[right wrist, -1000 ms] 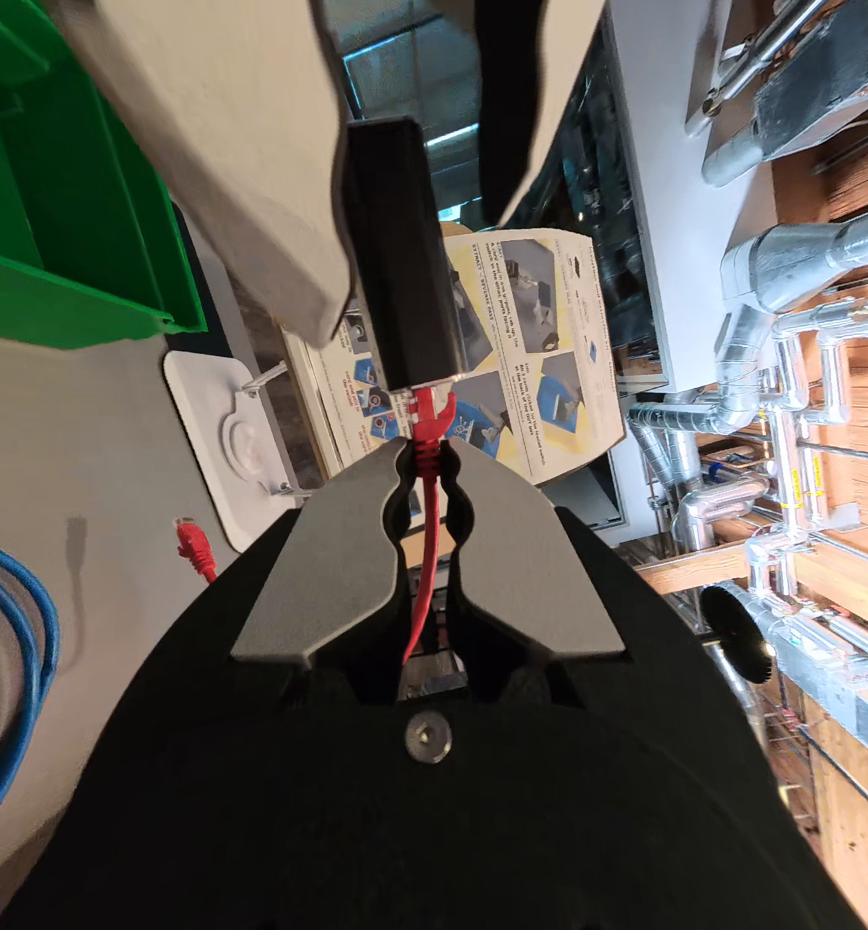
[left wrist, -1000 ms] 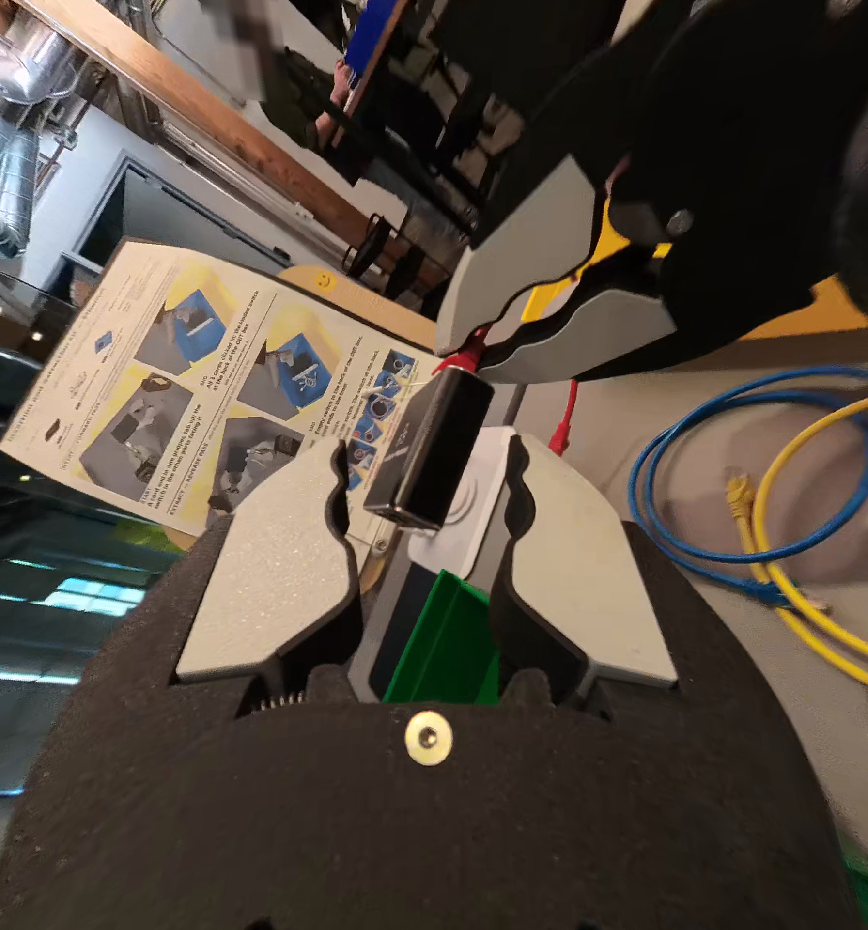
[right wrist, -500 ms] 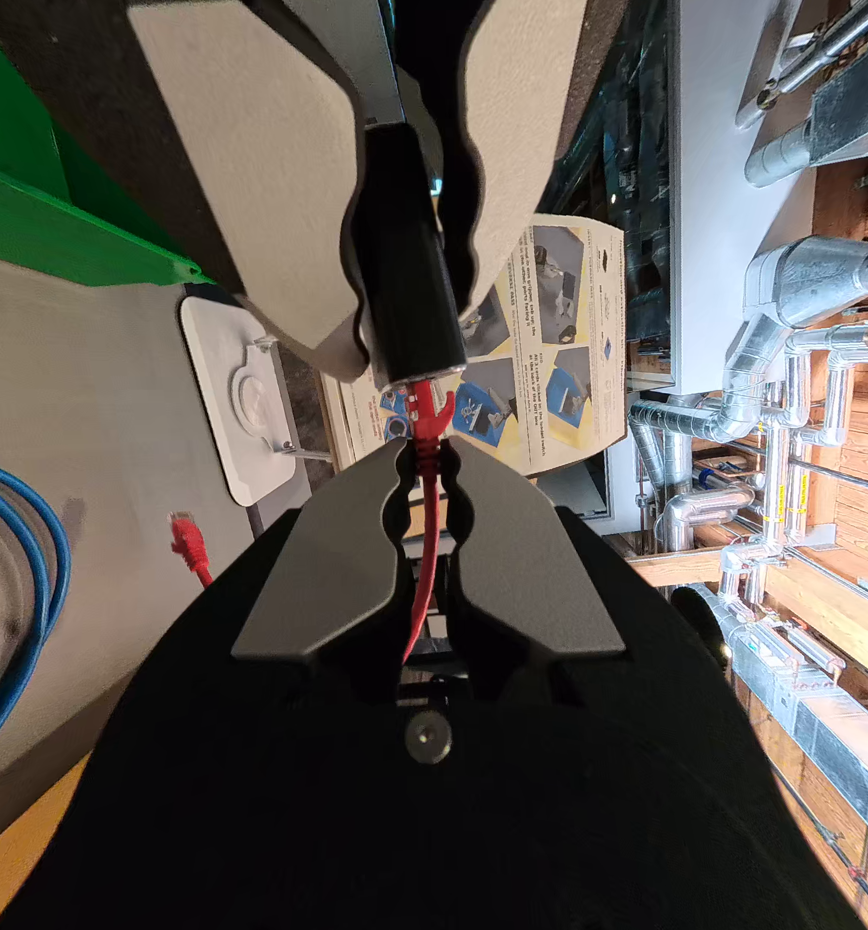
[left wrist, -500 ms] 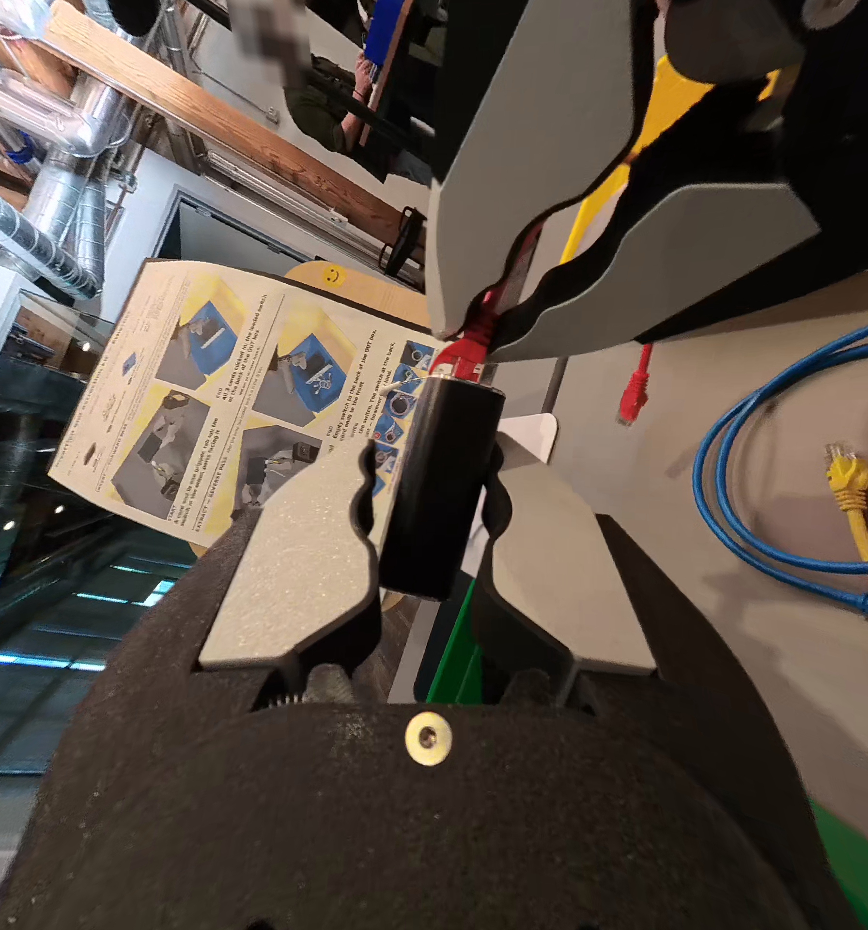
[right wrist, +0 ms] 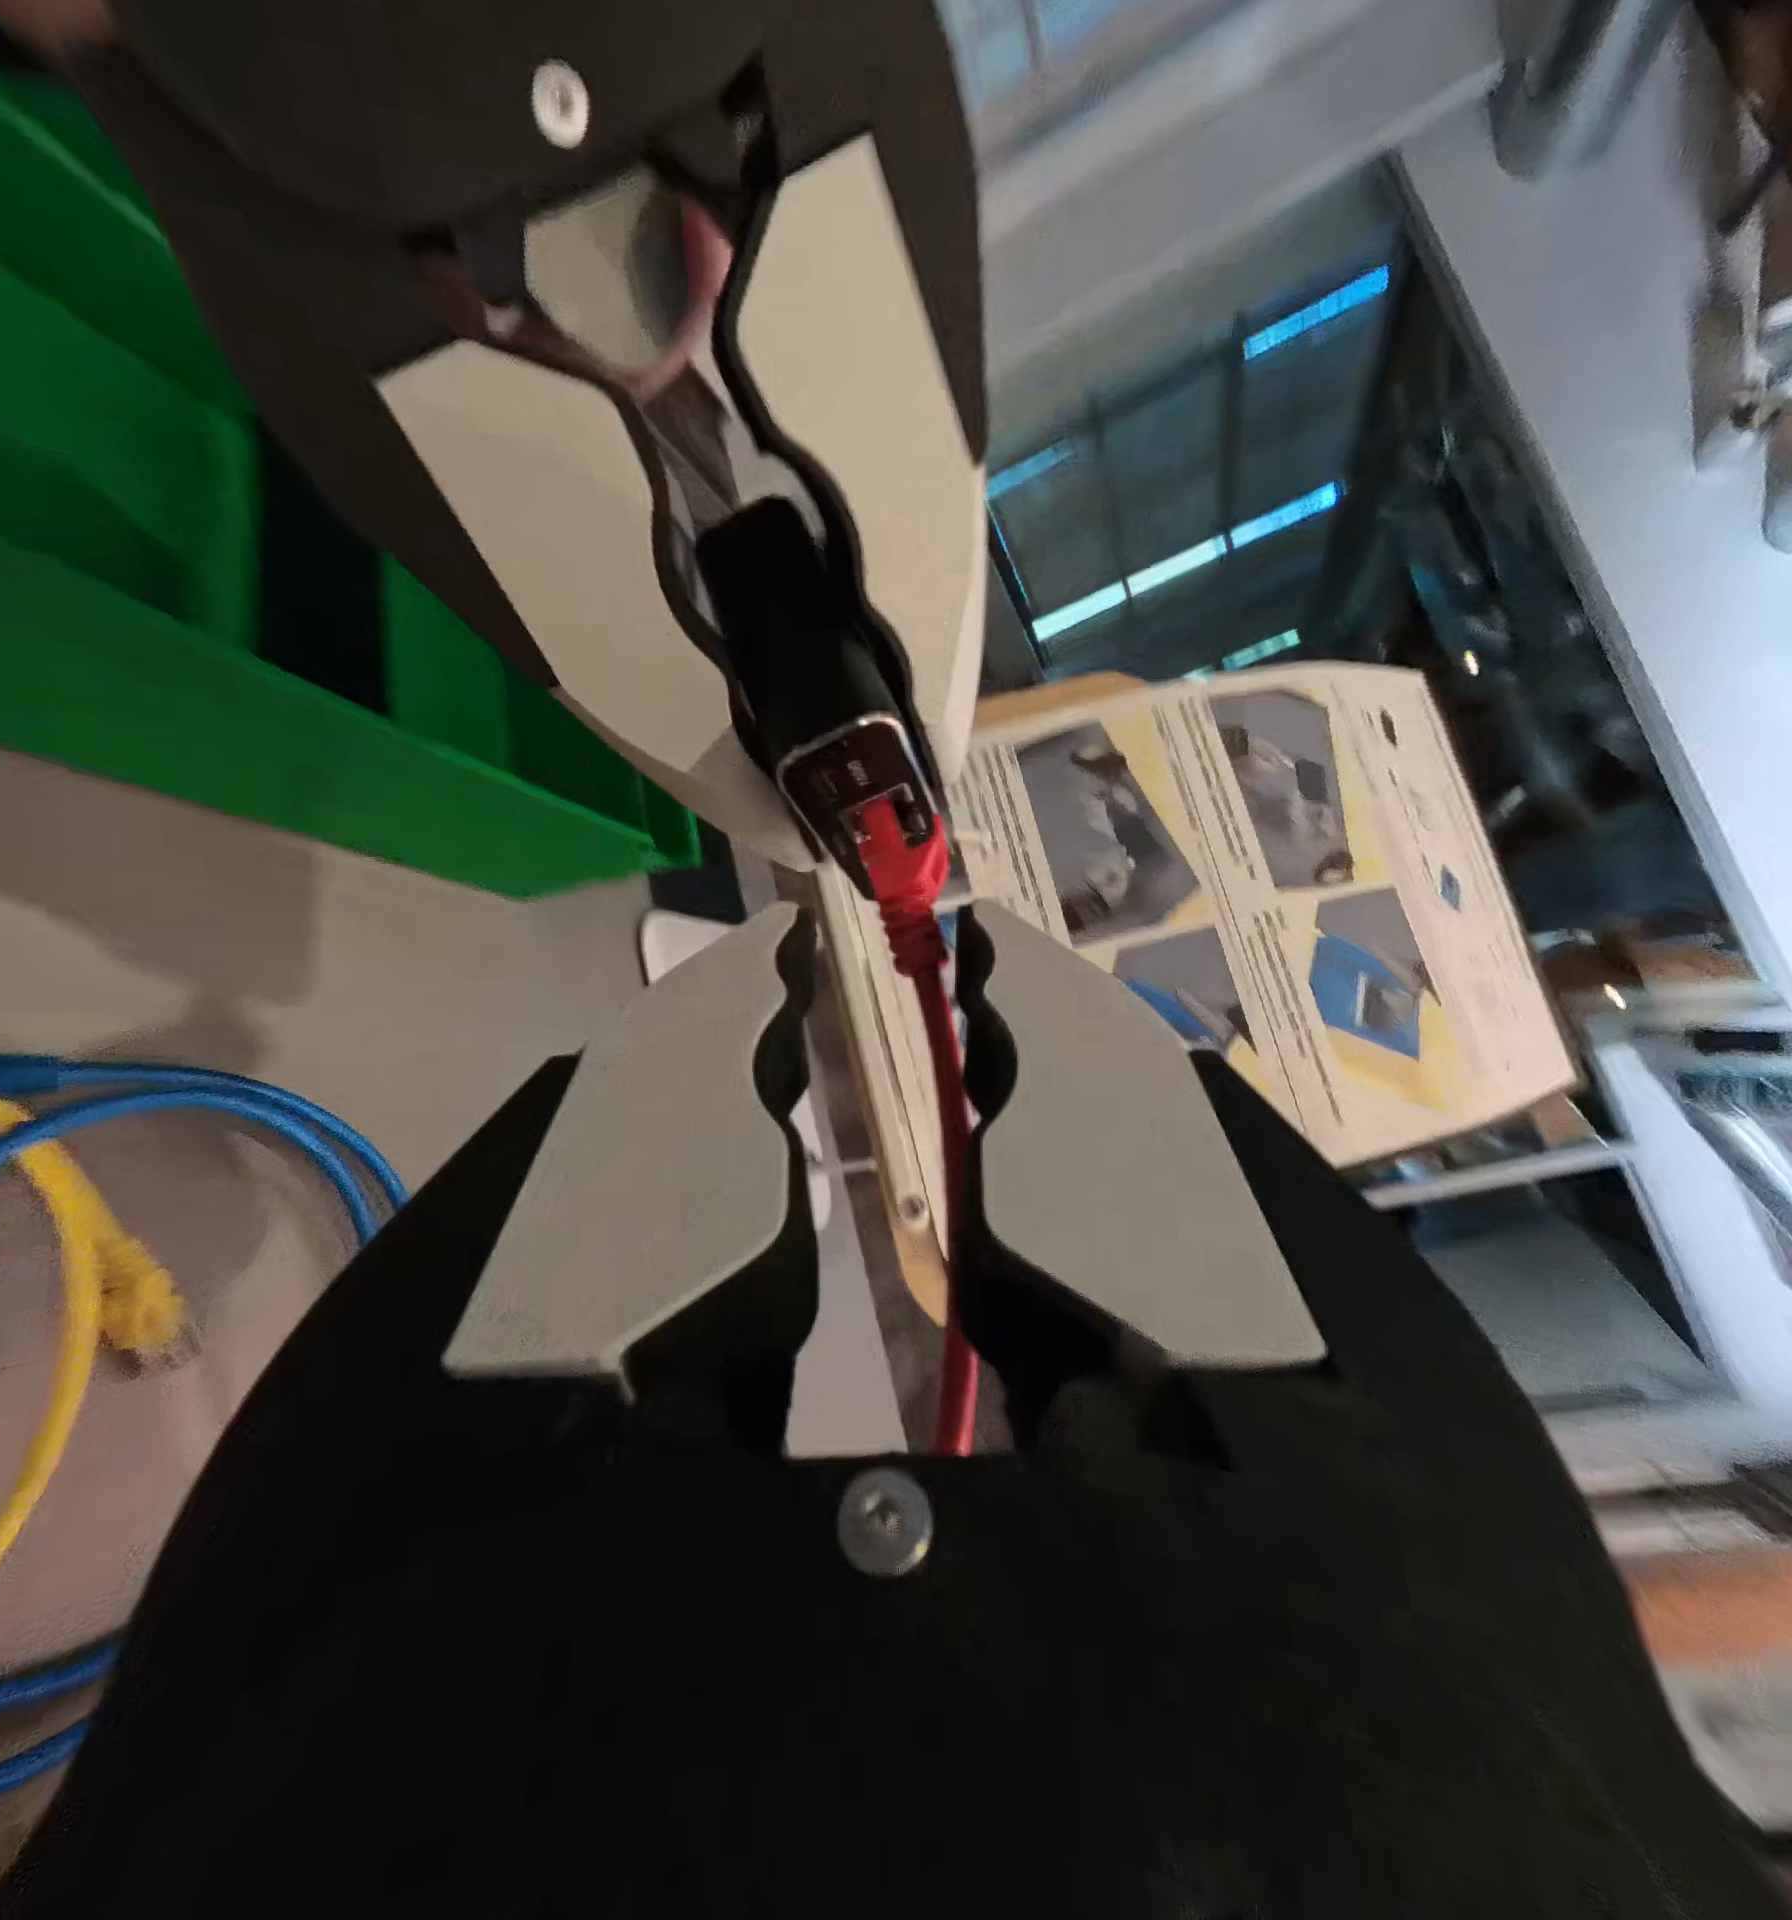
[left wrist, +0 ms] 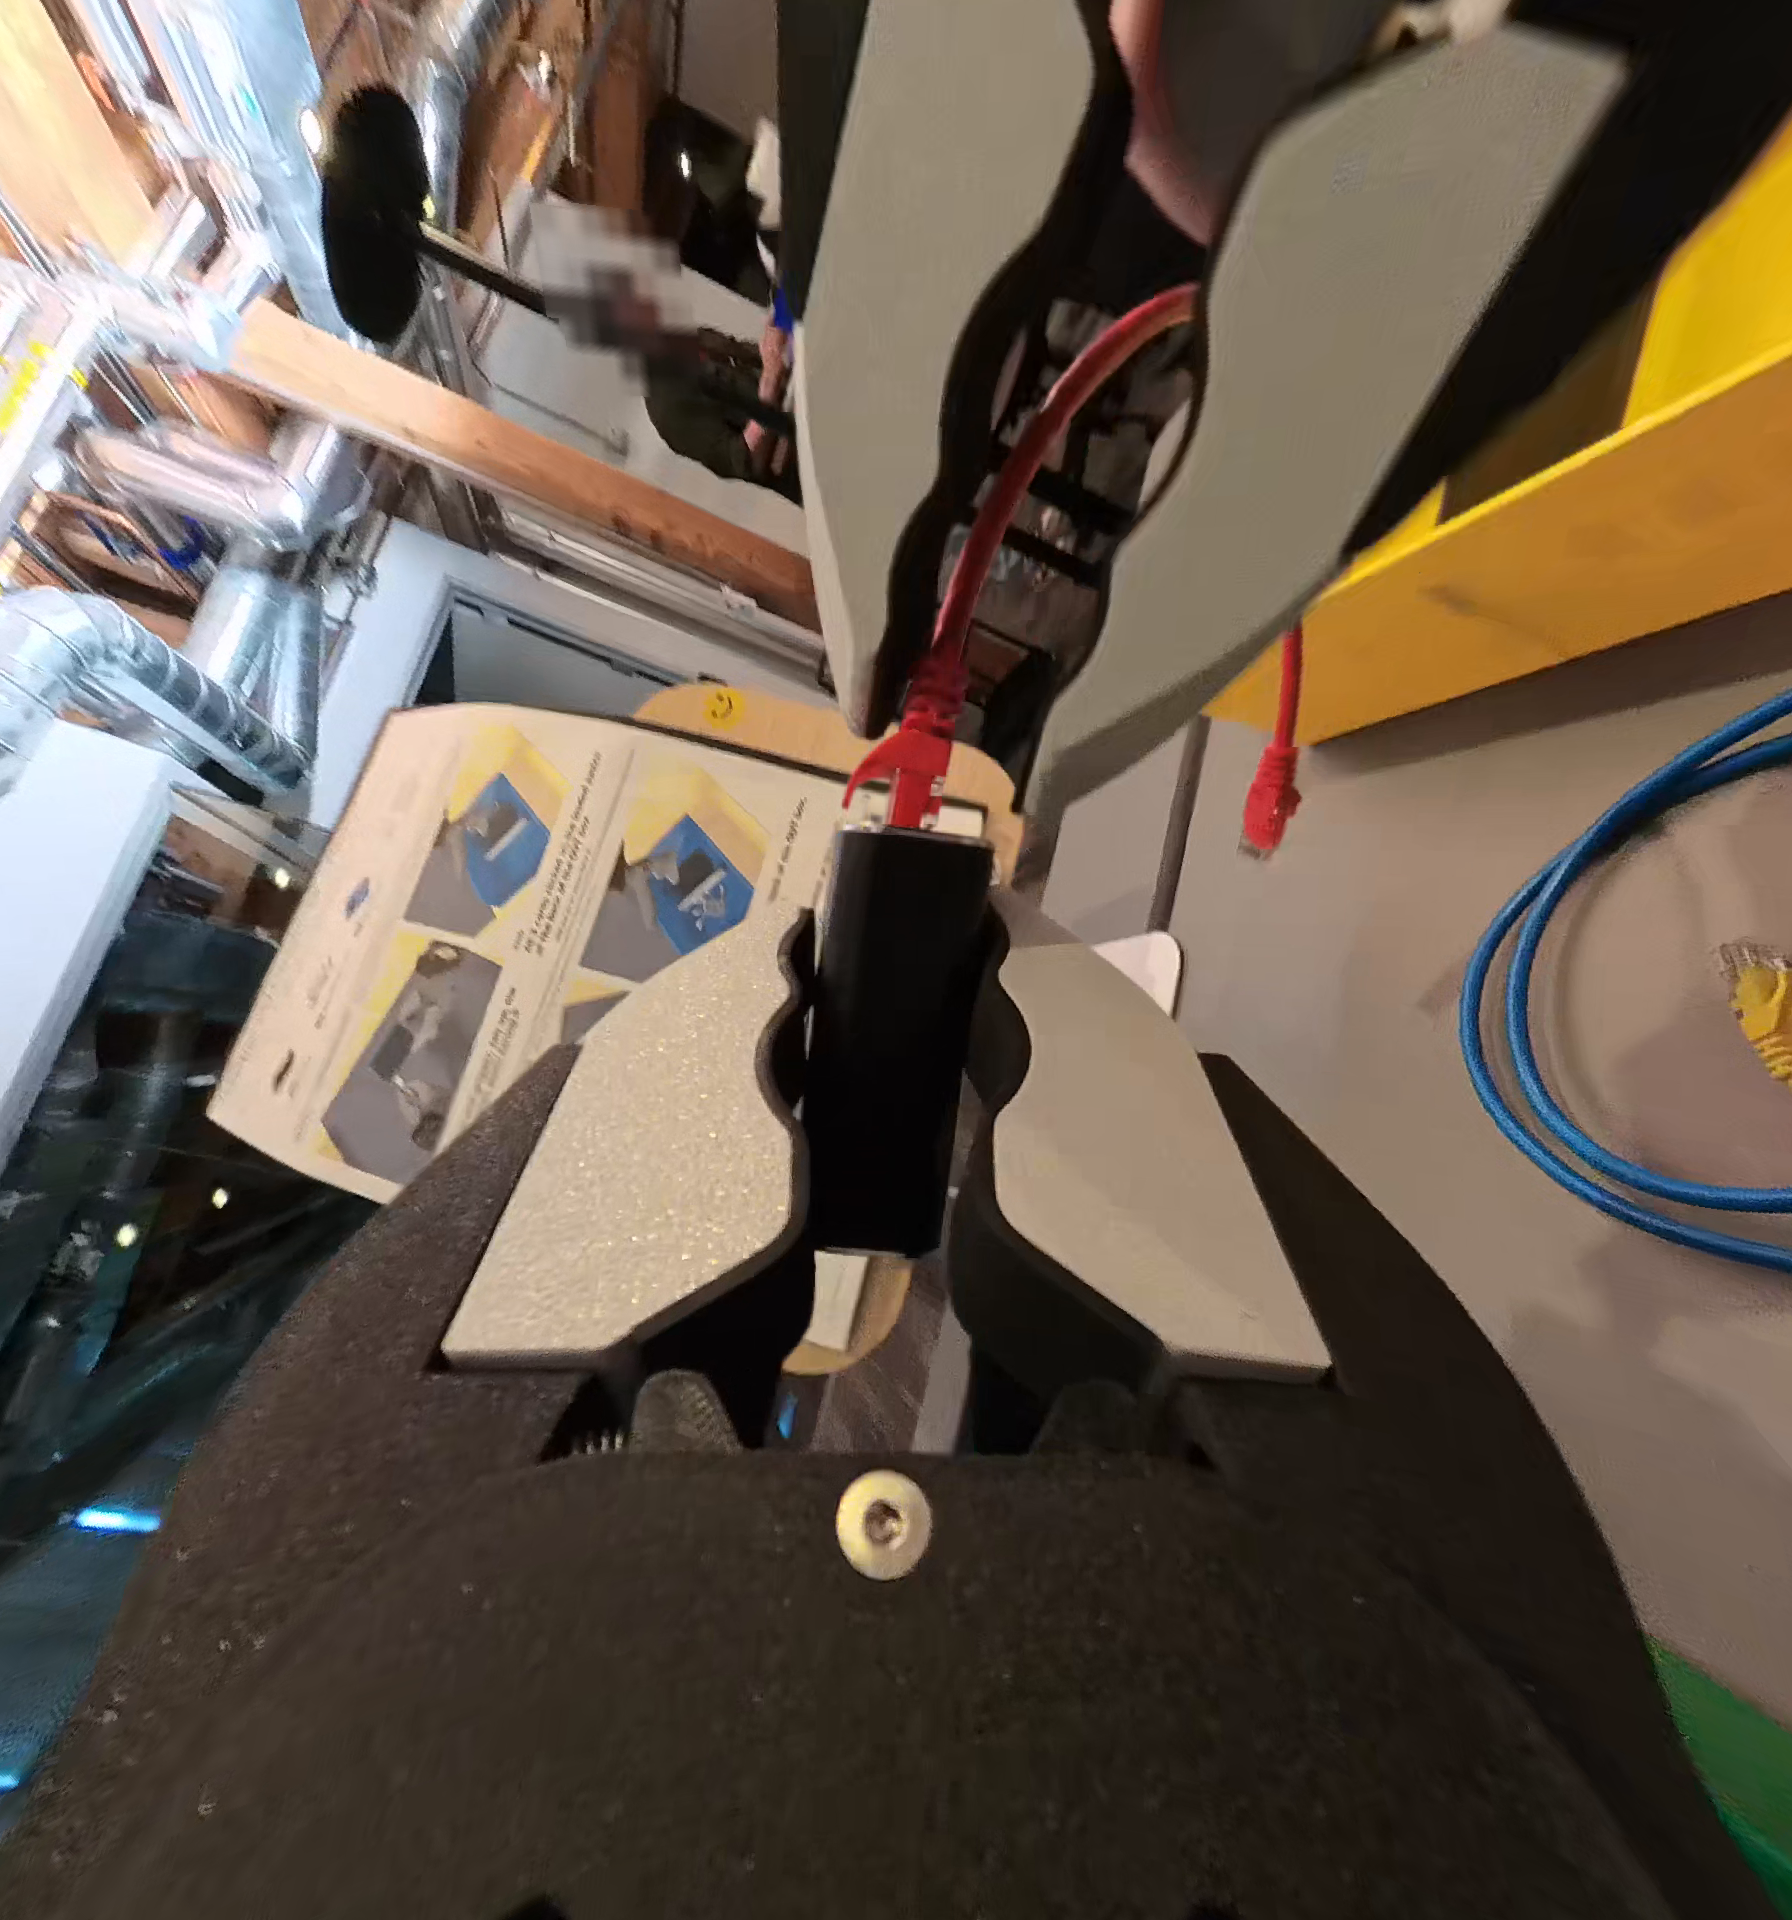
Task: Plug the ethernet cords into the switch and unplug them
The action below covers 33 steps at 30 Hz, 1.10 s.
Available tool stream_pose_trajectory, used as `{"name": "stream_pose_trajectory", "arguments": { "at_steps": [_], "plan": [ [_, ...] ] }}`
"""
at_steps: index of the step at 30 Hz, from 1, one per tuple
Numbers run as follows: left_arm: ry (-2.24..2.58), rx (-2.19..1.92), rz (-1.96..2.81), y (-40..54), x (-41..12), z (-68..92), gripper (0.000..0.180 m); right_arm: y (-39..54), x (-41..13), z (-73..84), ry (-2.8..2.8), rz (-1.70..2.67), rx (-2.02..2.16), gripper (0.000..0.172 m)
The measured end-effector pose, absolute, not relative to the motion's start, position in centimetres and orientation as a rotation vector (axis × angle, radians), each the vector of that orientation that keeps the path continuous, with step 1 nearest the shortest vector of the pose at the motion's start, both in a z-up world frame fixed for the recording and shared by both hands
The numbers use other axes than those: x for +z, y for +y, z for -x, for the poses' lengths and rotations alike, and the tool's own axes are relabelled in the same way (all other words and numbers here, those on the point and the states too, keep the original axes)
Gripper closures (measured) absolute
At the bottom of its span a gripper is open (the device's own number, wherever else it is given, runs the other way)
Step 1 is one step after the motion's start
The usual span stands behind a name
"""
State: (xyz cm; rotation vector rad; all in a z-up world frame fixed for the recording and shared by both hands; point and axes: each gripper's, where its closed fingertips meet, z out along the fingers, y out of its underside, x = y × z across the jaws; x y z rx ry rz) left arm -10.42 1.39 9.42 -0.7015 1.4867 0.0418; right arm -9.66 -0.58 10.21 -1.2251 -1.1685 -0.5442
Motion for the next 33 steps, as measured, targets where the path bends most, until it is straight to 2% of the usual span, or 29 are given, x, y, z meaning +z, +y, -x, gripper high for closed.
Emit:
{"name": "stream_pose_trajectory", "arguments": {
  "at_steps": [5, 10, 14, 16, 20, 24, 27, 33],
  "plan": [
    [1.506, 0.004, 0.568, -0.9, 9.7, 10.2, 0.154, -4.2, 11.6, 10.0, -1.264, 1.077, -0.475, 0.146],
    [1.542, -0.049, 0.545, -2.3, 9.3, 9.6, 0.154, -3.8, 10.5, 9.9, -1.33, 1.045, -0.627, 0.154],
    [1.558, -0.062, 0.539, -2.7, 9.1, 9.5, 0.155, -3.2, 10.1, 9.5, -1.337, 1.081, -0.667, 0.15],
    [1.558, -0.067, 0.53, -2.9, 9.1, 9.4, 0.154, -3.4, 10.0, 9.8, -1.34, 1.055, -0.653, 0.157],
    [1.569, -0.073, 0.582, -2.3, 8.8, 9.2, 0.154, -2.9, 9.8, 9.6, -1.328, 1.12, -0.662, 0.157],
    [1.507, 0.046, 0.613, -0.8, 8.6, 8.7, 0.143, -1.7, 9.2, 8.7, -1.306, 1.242, -0.834, 0.157],
    [1.498, 0.081, 0.663, 0.2, 8.1, 8.4, 0.152, -1.4, 9.1, 8.7, -1.291, 1.265, -0.856, 0.157],
    [1.477, 0.138, 0.637, 0.6, 8.3, 8.6, 0.155, -1.5, 9.5, 8.9, -1.277, 1.22, -0.891, 0.157]
  ]
}}
